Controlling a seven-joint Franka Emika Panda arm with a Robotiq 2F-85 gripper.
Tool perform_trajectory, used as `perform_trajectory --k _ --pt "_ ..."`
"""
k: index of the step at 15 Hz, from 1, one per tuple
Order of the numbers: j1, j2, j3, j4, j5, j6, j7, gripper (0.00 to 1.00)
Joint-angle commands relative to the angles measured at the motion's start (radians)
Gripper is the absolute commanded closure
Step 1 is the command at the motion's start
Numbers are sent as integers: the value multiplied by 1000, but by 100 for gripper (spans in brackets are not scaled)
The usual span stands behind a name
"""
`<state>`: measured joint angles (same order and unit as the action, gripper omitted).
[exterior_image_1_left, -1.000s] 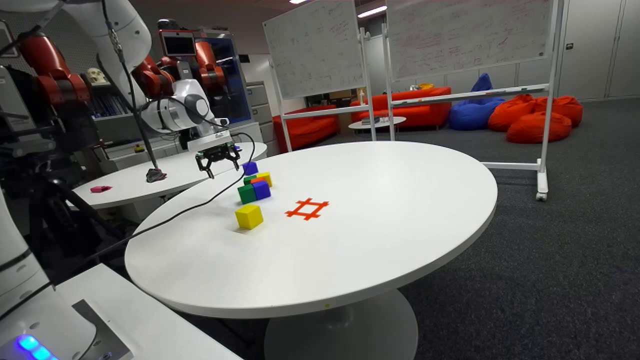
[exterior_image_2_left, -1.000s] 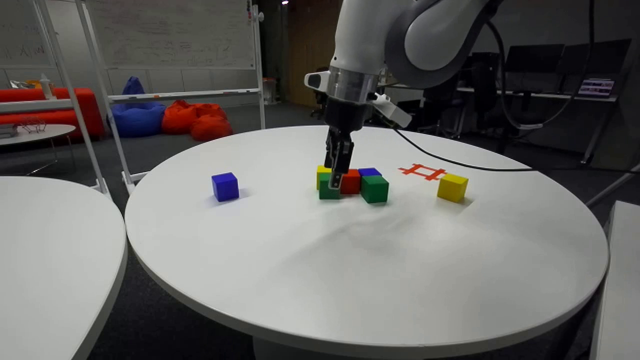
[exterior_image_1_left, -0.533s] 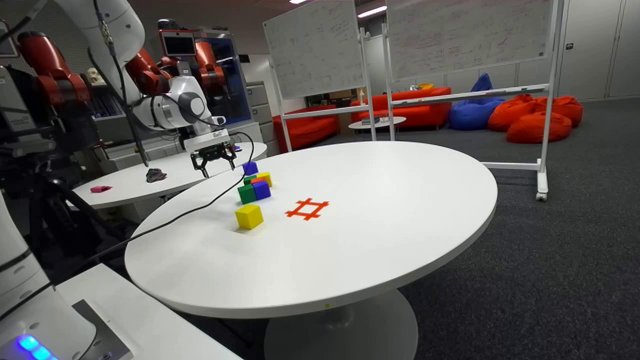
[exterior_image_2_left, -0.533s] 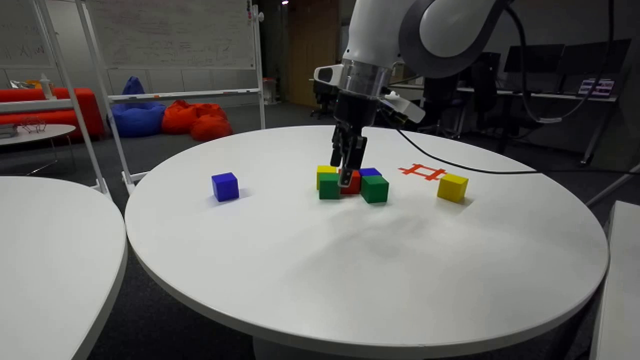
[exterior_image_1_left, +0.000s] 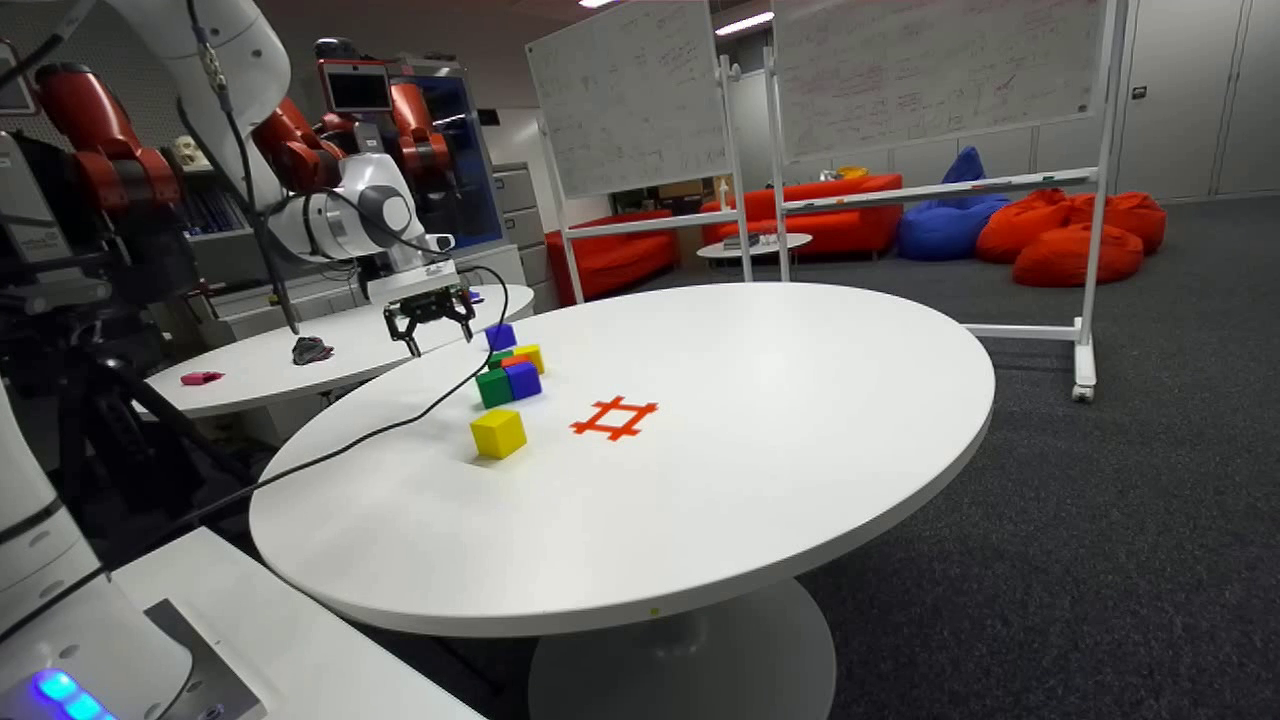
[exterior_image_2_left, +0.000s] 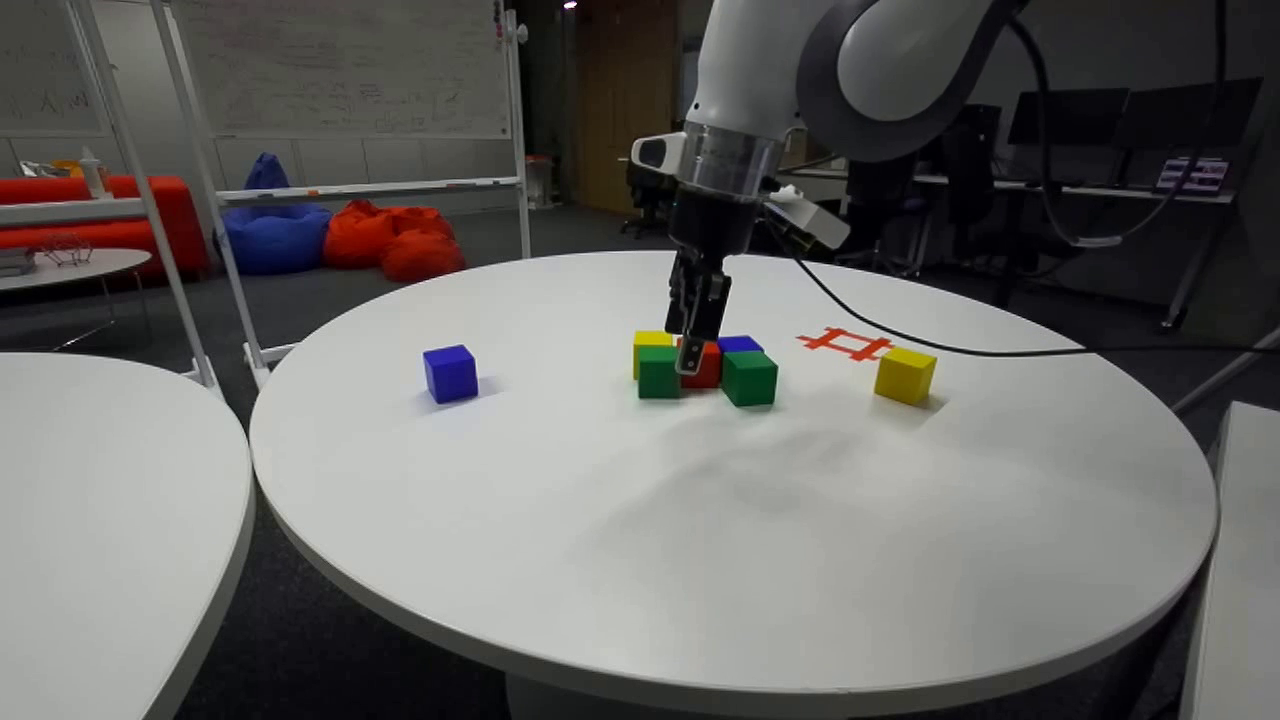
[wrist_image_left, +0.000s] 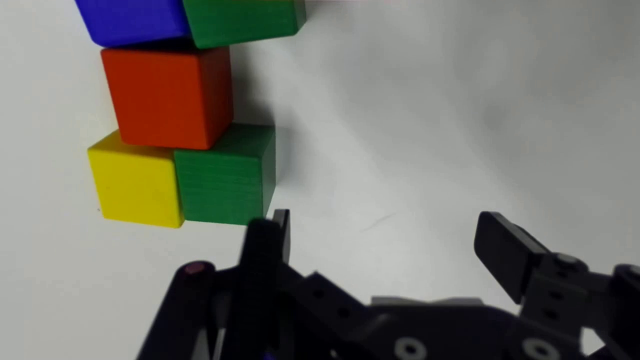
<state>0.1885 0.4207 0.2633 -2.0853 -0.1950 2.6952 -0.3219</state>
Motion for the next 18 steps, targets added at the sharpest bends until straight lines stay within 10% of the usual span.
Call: perform_trajectory --k 1,18 --pt "19 -24 -49 -16 0 43 98 0" --pt "-51 -79 -81 -103 77 237 159 0"
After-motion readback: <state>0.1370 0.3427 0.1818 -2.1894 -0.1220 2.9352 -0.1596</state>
